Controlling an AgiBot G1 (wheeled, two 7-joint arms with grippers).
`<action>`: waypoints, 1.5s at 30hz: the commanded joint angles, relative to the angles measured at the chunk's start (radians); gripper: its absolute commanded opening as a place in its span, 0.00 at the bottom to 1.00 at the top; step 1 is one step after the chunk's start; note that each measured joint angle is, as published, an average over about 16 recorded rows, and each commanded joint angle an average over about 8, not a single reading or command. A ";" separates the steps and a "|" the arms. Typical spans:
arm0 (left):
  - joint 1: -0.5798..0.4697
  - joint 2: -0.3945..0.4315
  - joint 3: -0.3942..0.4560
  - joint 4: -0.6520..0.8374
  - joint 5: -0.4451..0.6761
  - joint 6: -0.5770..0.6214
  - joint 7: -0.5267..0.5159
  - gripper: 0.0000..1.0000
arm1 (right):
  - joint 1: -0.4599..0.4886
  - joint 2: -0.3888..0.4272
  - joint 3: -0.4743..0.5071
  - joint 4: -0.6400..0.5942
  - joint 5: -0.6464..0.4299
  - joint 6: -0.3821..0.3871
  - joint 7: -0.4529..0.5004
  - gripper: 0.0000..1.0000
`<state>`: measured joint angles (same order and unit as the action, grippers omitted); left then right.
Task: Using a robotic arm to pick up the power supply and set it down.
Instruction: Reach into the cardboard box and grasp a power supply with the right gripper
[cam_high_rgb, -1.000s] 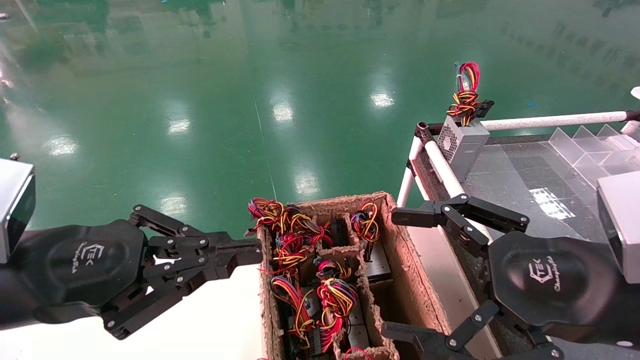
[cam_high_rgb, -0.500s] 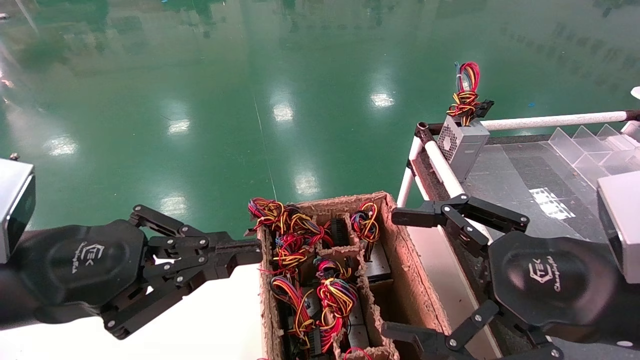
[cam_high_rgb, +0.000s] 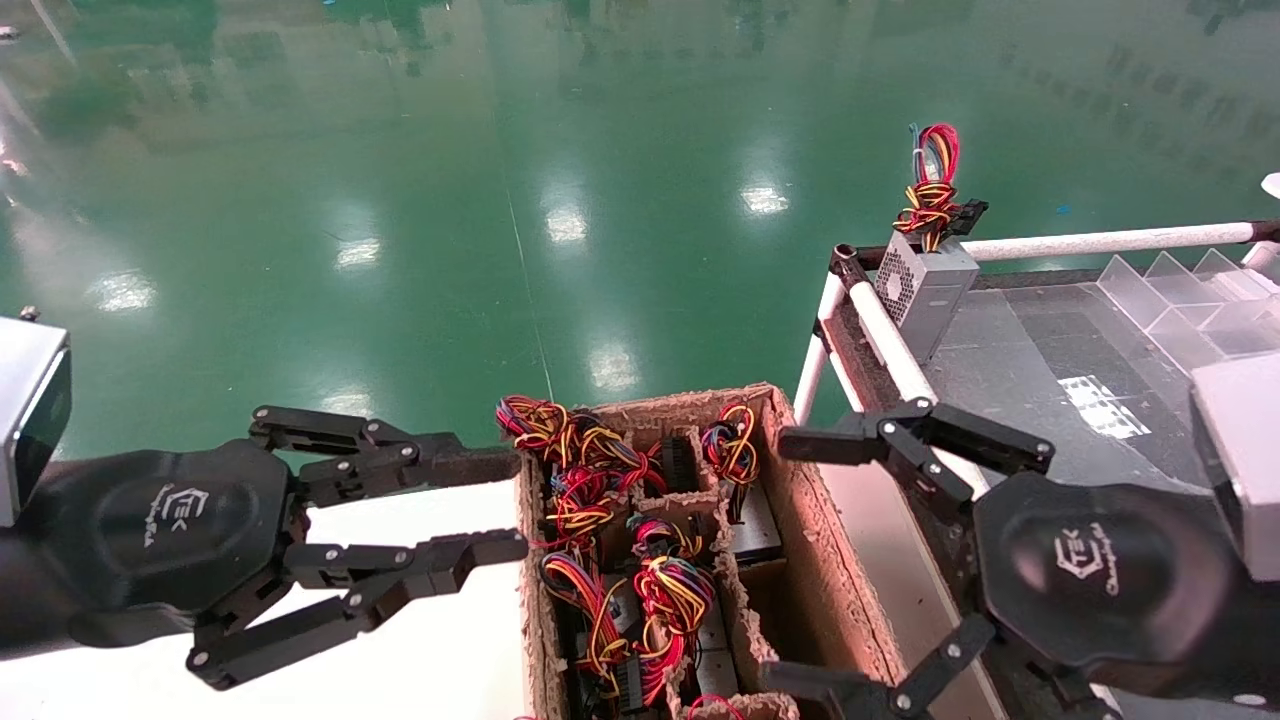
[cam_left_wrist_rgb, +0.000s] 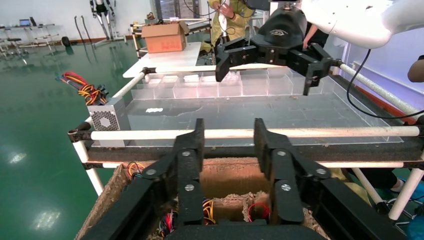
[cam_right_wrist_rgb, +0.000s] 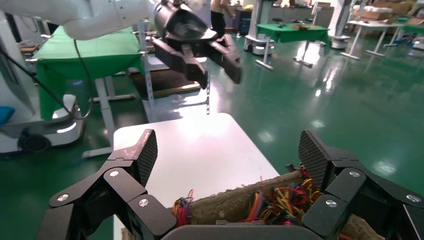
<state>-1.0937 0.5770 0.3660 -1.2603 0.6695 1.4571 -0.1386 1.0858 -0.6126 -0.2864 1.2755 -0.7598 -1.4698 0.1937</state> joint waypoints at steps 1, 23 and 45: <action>0.000 0.000 0.000 0.000 0.000 0.000 0.000 1.00 | -0.001 0.003 0.000 0.000 -0.004 0.005 0.001 1.00; 0.000 0.000 0.000 0.000 0.000 0.000 0.000 1.00 | 0.264 -0.244 -0.232 -0.259 -0.510 0.220 0.051 0.07; 0.000 0.000 0.000 0.000 0.000 0.000 0.000 1.00 | 0.283 -0.333 -0.264 -0.434 -0.575 0.261 -0.079 0.00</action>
<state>-1.0938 0.5770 0.3664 -1.2602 0.6693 1.4571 -0.1384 1.3701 -0.9462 -0.5501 0.8389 -1.3347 -1.2075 0.1170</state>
